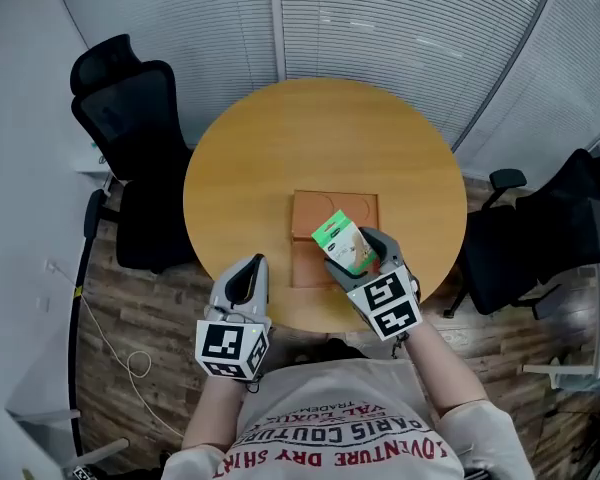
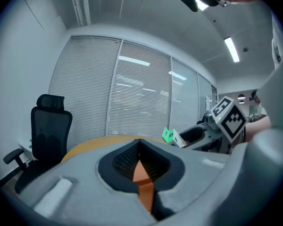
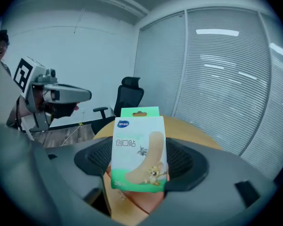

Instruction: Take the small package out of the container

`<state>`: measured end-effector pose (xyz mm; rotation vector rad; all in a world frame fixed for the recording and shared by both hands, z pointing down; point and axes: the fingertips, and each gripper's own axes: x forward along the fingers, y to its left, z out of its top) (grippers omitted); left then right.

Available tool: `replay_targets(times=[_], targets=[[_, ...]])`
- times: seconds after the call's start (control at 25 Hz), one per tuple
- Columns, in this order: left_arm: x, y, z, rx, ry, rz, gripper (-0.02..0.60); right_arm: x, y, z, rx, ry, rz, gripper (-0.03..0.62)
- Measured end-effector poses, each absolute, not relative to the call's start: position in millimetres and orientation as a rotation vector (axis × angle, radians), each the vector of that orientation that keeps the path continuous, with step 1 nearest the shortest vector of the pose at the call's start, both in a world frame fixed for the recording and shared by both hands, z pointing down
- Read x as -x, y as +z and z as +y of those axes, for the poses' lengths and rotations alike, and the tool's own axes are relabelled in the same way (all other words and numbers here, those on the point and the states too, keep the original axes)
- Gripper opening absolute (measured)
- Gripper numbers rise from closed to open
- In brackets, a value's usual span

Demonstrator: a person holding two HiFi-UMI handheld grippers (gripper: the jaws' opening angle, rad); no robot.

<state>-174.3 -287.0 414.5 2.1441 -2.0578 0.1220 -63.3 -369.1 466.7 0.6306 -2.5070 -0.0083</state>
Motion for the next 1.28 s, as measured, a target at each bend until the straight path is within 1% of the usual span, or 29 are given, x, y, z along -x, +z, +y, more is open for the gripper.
replay_targets(times=[0.2,0.48,0.8,1.28], targets=[[173.2,388.2,-280.2,-2.203,0.071,-2.052,0.009,54.0,419.3,-356.4,-0.771,0.021,-2.660,0.353],[163.2,367.5,-274.4,-2.310,0.067,-2.014,0.009,35.6,382.5,-352.4,-0.992,0.086,-2.777,0.354],[147.0,358.4,-285.4,-2.373,0.079,-1.986,0.009,23.2,369.2,-359.4,-1.046,-0.003,-2.806,0.354],[141.7,355.4,-307.5,-2.399,0.073,-1.978,0.009,25.9,371.9,-380.9,-1.045,0.006,-2.822,0.354]])
